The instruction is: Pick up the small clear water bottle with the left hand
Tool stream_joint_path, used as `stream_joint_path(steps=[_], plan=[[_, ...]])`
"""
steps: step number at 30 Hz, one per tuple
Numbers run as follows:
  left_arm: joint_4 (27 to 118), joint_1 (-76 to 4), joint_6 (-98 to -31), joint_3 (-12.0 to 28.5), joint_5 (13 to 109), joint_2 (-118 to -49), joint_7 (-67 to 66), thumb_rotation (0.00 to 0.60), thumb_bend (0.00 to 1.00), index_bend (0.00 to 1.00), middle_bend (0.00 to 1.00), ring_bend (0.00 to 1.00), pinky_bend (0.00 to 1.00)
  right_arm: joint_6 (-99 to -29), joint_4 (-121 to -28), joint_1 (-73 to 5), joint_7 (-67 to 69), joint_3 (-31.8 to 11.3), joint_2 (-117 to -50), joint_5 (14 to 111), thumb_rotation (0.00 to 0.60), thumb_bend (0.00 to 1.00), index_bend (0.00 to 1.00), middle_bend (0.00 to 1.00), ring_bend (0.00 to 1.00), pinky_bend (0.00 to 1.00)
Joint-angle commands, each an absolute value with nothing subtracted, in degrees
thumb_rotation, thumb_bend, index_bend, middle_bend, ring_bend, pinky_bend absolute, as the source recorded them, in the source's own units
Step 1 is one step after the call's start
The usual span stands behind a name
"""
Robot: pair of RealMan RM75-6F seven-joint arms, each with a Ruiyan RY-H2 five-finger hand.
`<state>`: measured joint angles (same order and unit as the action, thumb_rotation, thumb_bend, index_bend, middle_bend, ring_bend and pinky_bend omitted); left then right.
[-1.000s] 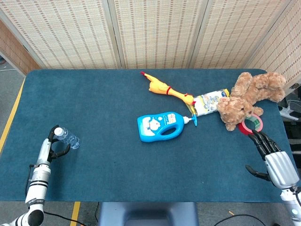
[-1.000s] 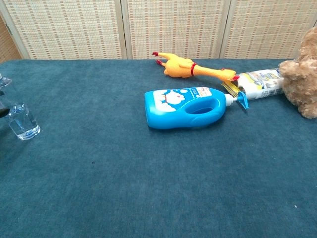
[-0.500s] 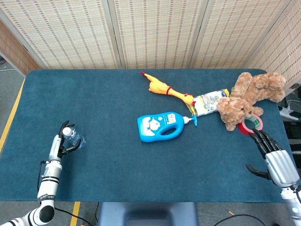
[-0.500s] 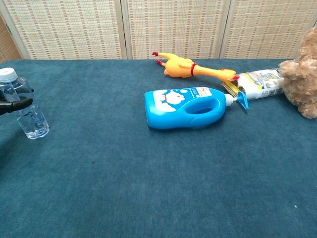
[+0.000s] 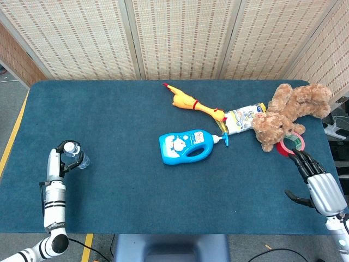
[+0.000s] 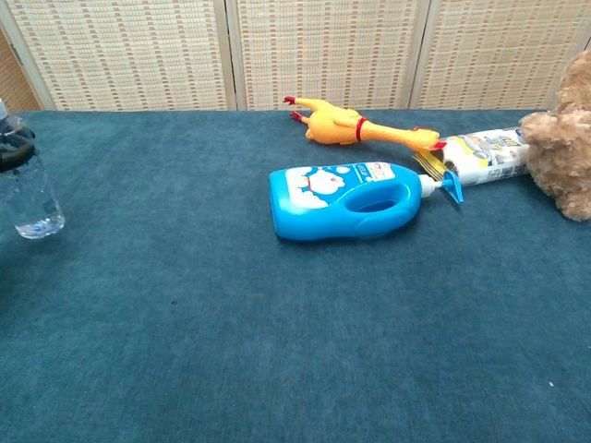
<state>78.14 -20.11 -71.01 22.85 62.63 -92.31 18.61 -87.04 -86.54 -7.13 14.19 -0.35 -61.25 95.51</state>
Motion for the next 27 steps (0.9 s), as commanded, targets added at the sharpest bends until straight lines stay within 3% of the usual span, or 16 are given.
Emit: stream_joint_path(steps=[1, 4, 6, 11, 19, 21, 27], plan=[[70.7, -22.5, -82.4, 22.6, 68.0, -91.9, -1.3, 0.6, 0.45, 0.53, 0.67, 0.56, 0.4, -87.1, -86.5, -7.1, 14.2, -0.4, -61.3, 95.5, 0.6, 0.11, 0.0, 0.0, 0.0, 0.17], [64.4, -23.8, -87.5, 21.2, 72.7, -93.0, -6.1, 0.6, 0.45, 0.56, 0.7, 0.59, 0.46, -86.9, -86.6, -7.3, 14.0, -0.4, -61.4, 95.4, 0.6, 0.11, 0.0, 0.0, 0.0, 0.17], [66.6, -23.5, -86.7, 21.6, 72.4, -92.9, -1.4, 0.6, 0.45, 0.57, 0.71, 0.6, 0.48, -86.6, -86.6, -7.4, 13.8, -0.4, -61.4, 95.3, 0.6, 0.11, 0.0, 0.0, 0.0, 0.17], [80.3, -21.2, -79.8, 24.5, 68.5, -89.5, 21.7, 0.6, 0.45, 0.57, 0.71, 0.61, 0.48, -85.6, -87.0, -7.7, 13.2, -0.1, -61.2, 95.2, 0.6, 0.11, 0.0, 0.0, 0.0, 0.17], [92.5, -18.0, -67.3, 28.6, 62.2, -84.6, 52.4, 0.6, 0.49, 0.58, 0.71, 0.61, 0.48, -85.3, -87.2, -7.7, 13.0, 0.0, -61.1, 95.0, 0.6, 0.11, 0.0, 0.0, 0.0, 0.17], [92.4, -17.9, -66.8, 28.9, 61.2, -84.5, 52.7, 0.6, 0.53, 0.58, 0.71, 0.61, 0.48, -85.3, -87.3, -7.7, 13.0, 0.1, -61.0, 95.0, 0.6, 0.11, 0.0, 0.0, 0.0, 0.17], [77.2, -21.8, -80.3, 24.6, 63.8, -92.0, 21.7, 0.6, 0.59, 0.58, 0.71, 0.61, 0.47, -85.2, -87.3, -7.8, 13.2, 0.1, -60.9, 95.0, 0.6, 0.12, 0.0, 0.0, 0.0, 0.17]])
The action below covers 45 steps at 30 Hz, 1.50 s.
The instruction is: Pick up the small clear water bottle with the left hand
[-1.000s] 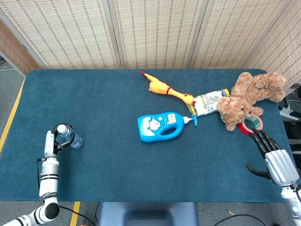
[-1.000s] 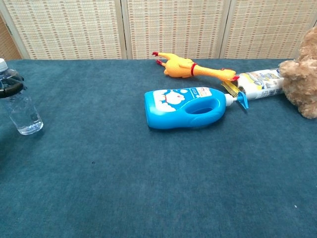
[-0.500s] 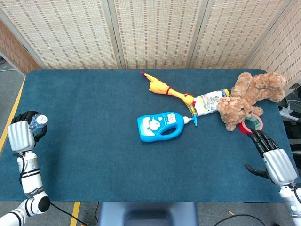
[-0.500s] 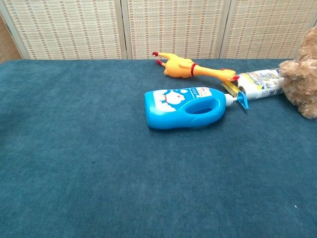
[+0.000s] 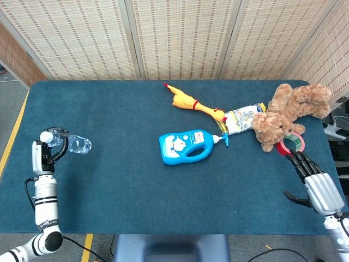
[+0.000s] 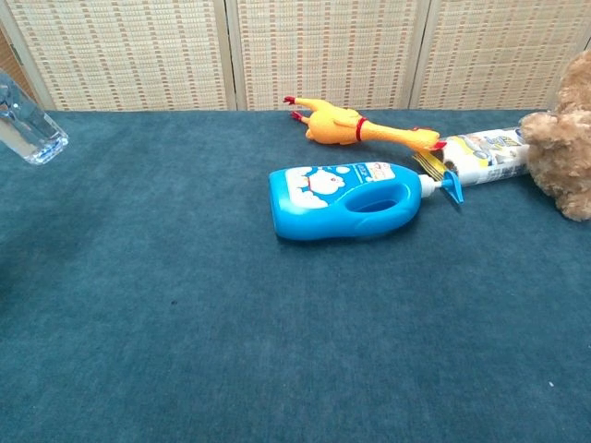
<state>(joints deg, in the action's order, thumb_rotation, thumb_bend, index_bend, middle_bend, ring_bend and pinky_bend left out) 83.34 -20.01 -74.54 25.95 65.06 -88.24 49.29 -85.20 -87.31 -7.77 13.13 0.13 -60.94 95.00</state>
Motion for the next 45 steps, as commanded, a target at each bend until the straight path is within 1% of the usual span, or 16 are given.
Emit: stream_joint_path(steps=[1, 4, 5, 6, 7, 9, 11, 13, 18, 21, 25, 33, 38, 40, 42, 45], plan=[[76.1, -22.0, -81.0, 24.4, 64.2, -92.4, 20.1, 0.6, 0.59, 0.58, 0.71, 0.6, 0.47, -85.2, -87.3, -7.8, 13.2, 0.1, -60.9, 95.0, 0.6, 0.12, 0.0, 0.0, 0.0, 0.17], [72.3, -22.7, -83.5, 23.6, 65.4, -93.9, 15.4, 0.6, 0.59, 0.58, 0.71, 0.6, 0.48, -85.2, -87.3, -7.8, 13.2, 0.1, -60.9, 95.0, 0.6, 0.11, 0.0, 0.0, 0.0, 0.17], [65.3, -23.7, -87.6, 21.5, 69.2, -94.6, 6.8, 0.6, 0.59, 0.58, 0.71, 0.6, 0.48, -85.1, -87.4, -7.8, 13.1, 0.1, -60.9, 94.9, 0.6, 0.11, 0.0, 0.0, 0.0, 0.17], [59.6, -24.6, -90.4, 19.7, 72.1, -96.2, 2.0, 0.6, 0.59, 0.58, 0.7, 0.59, 0.48, -85.1, -87.4, -7.8, 13.1, 0.1, -60.9, 94.9, 0.6, 0.12, 0.0, 0.0, 0.0, 0.17], [55.4, -25.1, -91.3, 18.7, 73.7, -97.7, 1.3, 0.6, 0.59, 0.58, 0.7, 0.58, 0.48, -85.2, -87.4, -7.8, 13.0, 0.1, -61.0, 94.9, 0.6, 0.11, 0.0, 0.0, 0.0, 0.17], [53.1, -25.4, -90.8, 17.8, 74.9, -98.6, 3.8, 0.6, 0.59, 0.58, 0.69, 0.58, 0.48, -85.1, -87.4, -7.8, 12.8, 0.1, -61.0, 94.9, 0.6, 0.11, 0.0, 0.0, 0.0, 0.17], [55.6, -24.9, -88.4, 17.8, 74.4, -98.4, 9.9, 0.6, 0.59, 0.58, 0.69, 0.58, 0.48, -85.0, -87.4, -7.8, 12.7, 0.2, -61.0, 94.9, 0.6, 0.11, 0.0, 0.0, 0.0, 0.17], [61.6, -24.1, -85.3, 18.3, 73.1, -96.8, 17.1, 0.6, 0.59, 0.58, 0.69, 0.57, 0.48, -84.9, -87.5, -7.8, 12.7, 0.3, -60.9, 94.9, 0.6, 0.11, 0.0, 0.0, 0.0, 0.17], [73.3, -22.4, -80.2, 19.3, 71.0, -92.8, 28.0, 0.6, 0.59, 0.59, 0.69, 0.57, 0.49, -85.0, -87.5, -7.8, 12.6, 0.3, -61.0, 94.8, 0.6, 0.11, 0.0, 0.0, 0.0, 0.17], [81.6, -21.1, -75.8, 20.7, 69.0, -89.9, 38.6, 0.6, 0.59, 0.59, 0.69, 0.57, 0.49, -84.8, -87.6, -7.8, 12.6, 0.3, -60.9, 94.7, 0.6, 0.11, 0.0, 0.0, 0.0, 0.17], [86.5, -20.2, -71.4, 22.0, 67.3, -86.9, 46.9, 0.6, 0.59, 0.59, 0.69, 0.57, 0.5, -84.7, -87.7, -7.9, 12.7, 0.4, -60.8, 94.8, 0.6, 0.11, 0.0, 0.0, 0.0, 0.17], [87.1, -19.6, -69.5, 22.5, 65.2, -86.1, 46.8, 0.6, 0.59, 0.59, 0.69, 0.57, 0.5, -84.3, -87.8, -8.0, 12.6, 0.3, -60.7, 94.4, 0.6, 0.11, 0.0, 0.0, 0.0, 0.17], [82.8, -20.3, -73.3, 22.4, 63.4, -88.0, 34.3, 0.6, 0.59, 0.59, 0.69, 0.57, 0.5, -84.0, -88.0, -8.1, 12.5, 0.3, -60.6, 94.4, 0.6, 0.11, 0.0, 0.0, 0.0, 0.17], [81.9, -21.0, -74.0, 23.4, 63.4, -87.9, 32.2, 0.6, 0.59, 0.59, 0.69, 0.57, 0.5, -84.0, -88.0, -8.1, 12.8, 0.4, -60.5, 94.5, 0.6, 0.11, 0.0, 0.0, 0.0, 0.17], [82.0, -21.6, -74.1, 25.0, 63.7, -86.5, 31.9, 0.6, 0.59, 0.59, 0.69, 0.57, 0.5, -84.1, -88.0, -8.1, 12.9, 0.4, -60.4, 94.5, 0.6, 0.11, 0.0, 0.0, 0.0, 0.17], [81.6, -23.0, -76.0, 26.9, 65.4, -84.3, 27.2, 0.6, 0.59, 0.6, 0.69, 0.57, 0.5, -84.5, -87.9, -8.0, 13.2, 0.4, -60.4, 94.7, 0.6, 0.11, 0.0, 0.0, 0.0, 0.17]])
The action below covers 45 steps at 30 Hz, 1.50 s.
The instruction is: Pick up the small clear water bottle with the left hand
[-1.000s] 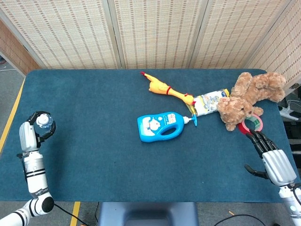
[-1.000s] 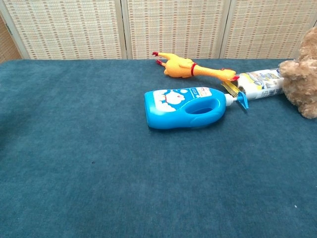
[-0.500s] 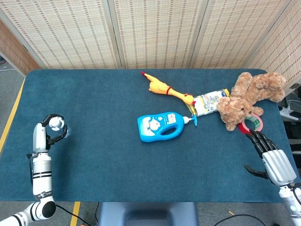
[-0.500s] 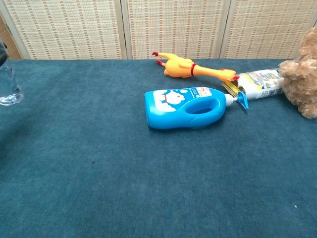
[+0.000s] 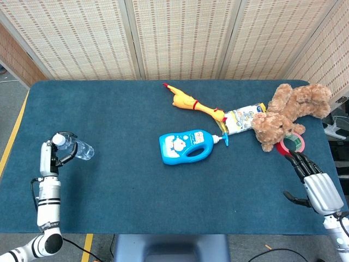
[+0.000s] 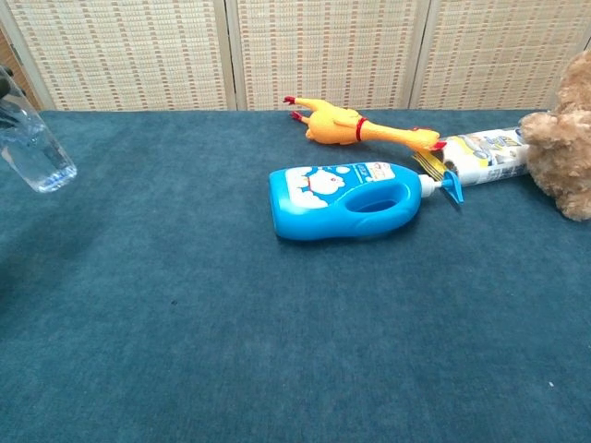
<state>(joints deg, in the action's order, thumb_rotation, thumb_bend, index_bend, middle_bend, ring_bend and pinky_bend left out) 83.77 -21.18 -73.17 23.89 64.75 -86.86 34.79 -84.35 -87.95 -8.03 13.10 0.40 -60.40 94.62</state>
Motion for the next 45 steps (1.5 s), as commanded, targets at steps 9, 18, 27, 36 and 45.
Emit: stream_joint_path(steps=[9, 18, 27, 36, 45], plan=[[86.1, -22.8, -74.7, 26.1, 63.7, -81.8, 22.8, 0.6, 0.59, 0.61, 0.69, 0.57, 0.51, -84.1, -87.9, -8.1, 12.9, 0.5, -60.5, 94.7, 0.6, 0.11, 0.0, 0.0, 0.0, 0.17], [81.7, -21.6, -71.3, 21.2, 62.0, -87.8, 25.4, 0.6, 0.59, 0.61, 0.69, 0.57, 0.51, -83.2, -88.3, -8.4, 12.2, 0.5, -60.4, 94.1, 0.6, 0.11, 0.0, 0.0, 0.0, 0.17], [86.3, -22.3, -78.2, 26.4, 66.9, -84.3, 24.8, 0.6, 0.59, 0.61, 0.69, 0.57, 0.51, -83.7, -88.1, -8.2, 12.5, 0.6, -60.3, 94.4, 0.6, 0.11, 0.0, 0.0, 0.0, 0.17], [84.9, -20.6, -74.5, 22.4, 64.1, -85.1, 24.5, 0.6, 0.6, 0.61, 0.68, 0.57, 0.51, -82.9, -88.2, -8.5, 11.7, 0.6, -60.6, 94.2, 0.6, 0.11, 0.0, 0.0, 0.0, 0.17], [75.5, -21.6, -72.6, 20.8, 62.7, -94.5, 27.9, 0.6, 0.59, 0.61, 0.68, 0.57, 0.51, -80.8, -88.7, -9.2, 10.0, 0.9, -60.6, 93.7, 0.6, 0.12, 0.0, 0.0, 0.0, 0.17]])
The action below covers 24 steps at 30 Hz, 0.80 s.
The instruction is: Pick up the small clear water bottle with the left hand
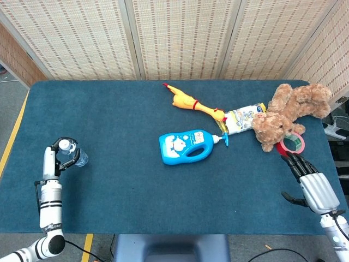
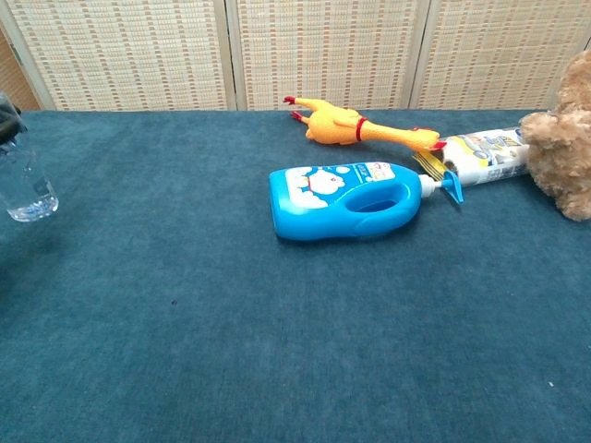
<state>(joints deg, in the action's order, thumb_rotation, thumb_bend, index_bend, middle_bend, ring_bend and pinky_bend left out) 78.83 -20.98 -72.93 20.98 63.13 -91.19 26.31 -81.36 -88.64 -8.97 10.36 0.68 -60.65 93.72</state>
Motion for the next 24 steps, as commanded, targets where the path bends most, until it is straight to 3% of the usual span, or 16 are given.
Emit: stream_joint_path(steps=[1, 8, 15, 20, 24], plan=[[74.7, -21.7, -72.7, 21.0, 62.7, -95.3, 28.2, 0.6, 0.59, 0.61, 0.68, 0.57, 0.51, -80.6, -88.8, -9.3, 9.9, 0.9, -60.5, 93.7, 0.6, 0.11, 0.0, 0.0, 0.0, 0.17], [72.0, -21.9, -72.6, 20.8, 63.3, -97.3, 27.7, 0.6, 0.59, 0.55, 0.61, 0.51, 0.5, -80.5, -89.0, -9.4, 9.9, 0.8, -60.4, 93.5, 0.6, 0.11, 0.0, 0.0, 0.0, 0.17], [72.4, -21.3, -70.9, 20.3, 63.2, -96.5, 27.2, 0.6, 0.53, 0.34, 0.4, 0.38, 0.43, -80.0, -89.1, -9.5, 9.5, 0.9, -60.5, 93.4, 0.6, 0.11, 0.0, 0.0, 0.0, 0.17], [72.7, -21.0, -69.5, 19.3, 64.0, -95.6, 27.0, 0.6, 0.46, 0.15, 0.22, 0.2, 0.28, -79.5, -89.3, -9.7, 9.2, 1.0, -60.4, 93.1, 0.6, 0.11, 0.0, 0.0, 0.0, 0.17], [72.5, -20.9, -69.0, 19.0, 64.7, -95.3, 27.8, 0.6, 0.43, 0.06, 0.11, 0.1, 0.23, -79.6, -89.3, -9.7, 9.2, 0.9, -60.4, 93.1, 0.6, 0.11, 0.0, 0.0, 0.0, 0.17]])
